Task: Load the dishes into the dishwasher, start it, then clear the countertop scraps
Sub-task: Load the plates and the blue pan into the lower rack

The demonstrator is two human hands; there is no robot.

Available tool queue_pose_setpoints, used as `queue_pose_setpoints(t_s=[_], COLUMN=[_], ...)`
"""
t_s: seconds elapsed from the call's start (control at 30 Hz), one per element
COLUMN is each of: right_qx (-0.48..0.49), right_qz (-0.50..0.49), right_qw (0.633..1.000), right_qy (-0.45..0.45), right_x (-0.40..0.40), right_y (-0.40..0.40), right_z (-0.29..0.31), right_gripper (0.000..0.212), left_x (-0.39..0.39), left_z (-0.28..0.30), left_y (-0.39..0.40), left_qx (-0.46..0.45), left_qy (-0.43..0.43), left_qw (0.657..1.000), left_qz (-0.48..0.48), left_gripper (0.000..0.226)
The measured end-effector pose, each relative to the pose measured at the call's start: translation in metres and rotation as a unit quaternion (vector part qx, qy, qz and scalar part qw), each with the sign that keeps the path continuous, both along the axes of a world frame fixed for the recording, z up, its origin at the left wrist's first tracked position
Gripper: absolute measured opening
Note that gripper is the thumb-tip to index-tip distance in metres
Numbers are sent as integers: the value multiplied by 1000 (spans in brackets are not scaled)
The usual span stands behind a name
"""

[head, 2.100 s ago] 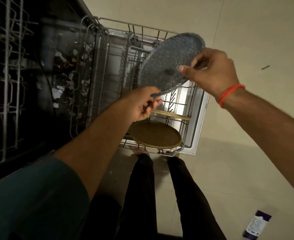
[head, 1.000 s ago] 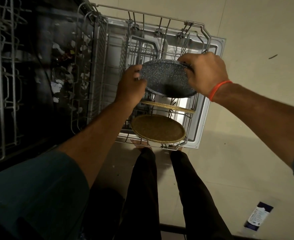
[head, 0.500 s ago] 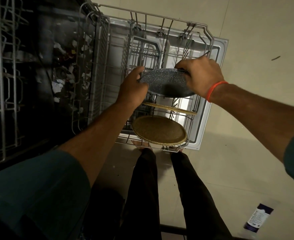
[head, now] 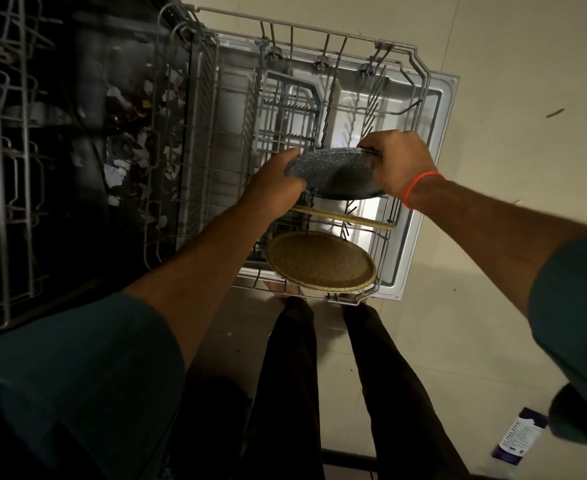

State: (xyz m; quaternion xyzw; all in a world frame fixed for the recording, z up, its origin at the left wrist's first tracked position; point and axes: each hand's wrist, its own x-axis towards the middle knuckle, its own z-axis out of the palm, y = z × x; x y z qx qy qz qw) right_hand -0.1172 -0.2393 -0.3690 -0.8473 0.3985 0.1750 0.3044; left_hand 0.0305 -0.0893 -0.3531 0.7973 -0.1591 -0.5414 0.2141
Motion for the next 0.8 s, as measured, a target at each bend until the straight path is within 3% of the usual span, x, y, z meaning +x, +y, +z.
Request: queue_pose_setpoints(t_s=[0.33, 0.57, 0.8], right_qx=[76, 26, 26], right_qz=[-44, -64, -98], right_qw=[996, 993, 983], right_qy=[-9, -97, -152], right_x=[2, 0, -4], right_y=[2, 19, 57], right_z=[14, 41, 112], right_gripper=[79, 72, 66], left_x=[-4, -10, -24], left_z=[16, 36, 96], left_y=[12, 23, 41], left_qx=[-12, -43, -72], left_qy=[9, -23, -14], left_qw=[999, 999, 995], left_qz=[36, 24, 73], left_gripper=[59, 62, 64])
